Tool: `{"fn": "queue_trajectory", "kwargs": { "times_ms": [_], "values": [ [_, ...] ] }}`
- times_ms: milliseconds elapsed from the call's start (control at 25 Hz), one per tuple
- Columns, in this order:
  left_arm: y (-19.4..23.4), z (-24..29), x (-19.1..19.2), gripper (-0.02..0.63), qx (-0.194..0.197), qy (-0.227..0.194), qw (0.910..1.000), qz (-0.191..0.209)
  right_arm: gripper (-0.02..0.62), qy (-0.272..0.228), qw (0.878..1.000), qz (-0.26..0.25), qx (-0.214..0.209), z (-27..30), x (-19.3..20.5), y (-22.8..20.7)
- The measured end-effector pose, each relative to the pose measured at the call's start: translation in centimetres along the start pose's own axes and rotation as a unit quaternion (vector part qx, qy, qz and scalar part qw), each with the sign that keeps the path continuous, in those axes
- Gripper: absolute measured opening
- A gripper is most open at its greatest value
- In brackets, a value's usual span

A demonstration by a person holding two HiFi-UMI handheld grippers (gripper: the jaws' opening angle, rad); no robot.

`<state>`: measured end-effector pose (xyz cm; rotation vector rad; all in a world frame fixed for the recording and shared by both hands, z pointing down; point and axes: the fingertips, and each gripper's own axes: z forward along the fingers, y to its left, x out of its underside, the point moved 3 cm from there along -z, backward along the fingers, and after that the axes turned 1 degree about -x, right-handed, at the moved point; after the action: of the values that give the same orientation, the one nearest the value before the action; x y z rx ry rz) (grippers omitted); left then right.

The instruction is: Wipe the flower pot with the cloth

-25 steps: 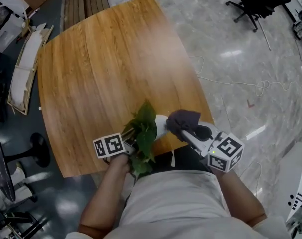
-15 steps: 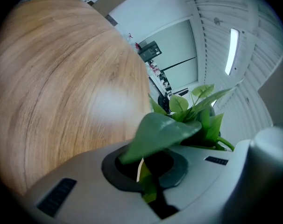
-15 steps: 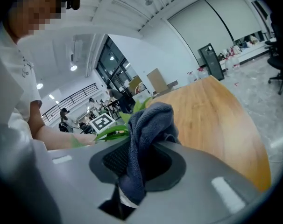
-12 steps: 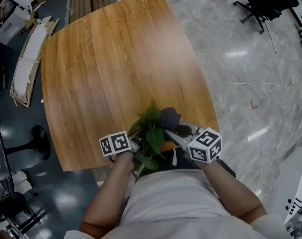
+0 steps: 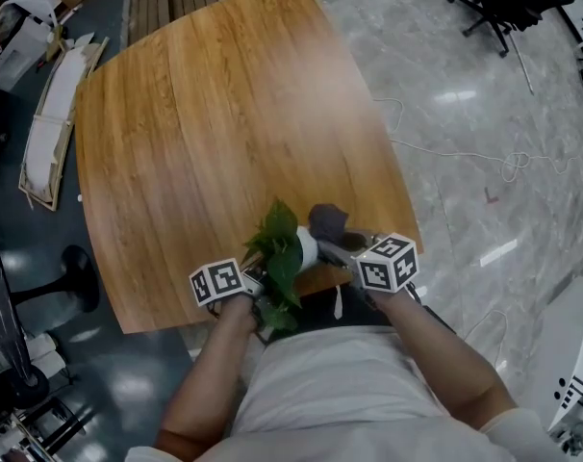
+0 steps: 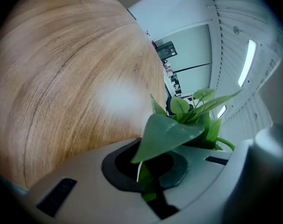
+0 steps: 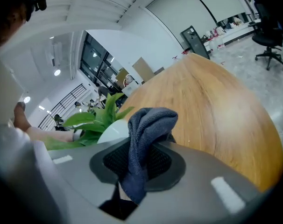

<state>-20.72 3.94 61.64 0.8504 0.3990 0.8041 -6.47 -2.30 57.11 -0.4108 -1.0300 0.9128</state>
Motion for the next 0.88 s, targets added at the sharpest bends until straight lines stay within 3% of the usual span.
{"fn": "queue_trajectory", "kwargs": {
  "times_ms": [240,480,600,760,880],
  "values": [
    [0.6,0.1,0.3,0.011,-0.006,-0.007,0.9997,-0.023,0.075,-0.011,0.997,-0.021,-0.077,-0.1,-1.0,6.1],
    [1.5,0.2,0.4,0.011,-0.017,-0.003,0.9995,-0.026,0.074,0.012,1.0,0.019,-0.002,0.7,2.1,-0.9],
    [1.1,-0.3,0.0,0.012,-0.033,0.007,0.9988,0.036,0.074,0.028,0.999,0.015,0.001,1.2,2.8,-1.7],
    [-0.1,-0.4,-0.7,0.011,-0.054,0.021,0.9897,0.131,0.072,0.001,0.998,0.008,-0.069,0.3,0.3,2.1],
    [-1.0,-0.6,-1.1,0.011,-0.045,0.024,0.9814,0.185,0.072,-0.013,0.994,-0.001,-0.112,-0.2,-1.3,4.6]
  ]
}}
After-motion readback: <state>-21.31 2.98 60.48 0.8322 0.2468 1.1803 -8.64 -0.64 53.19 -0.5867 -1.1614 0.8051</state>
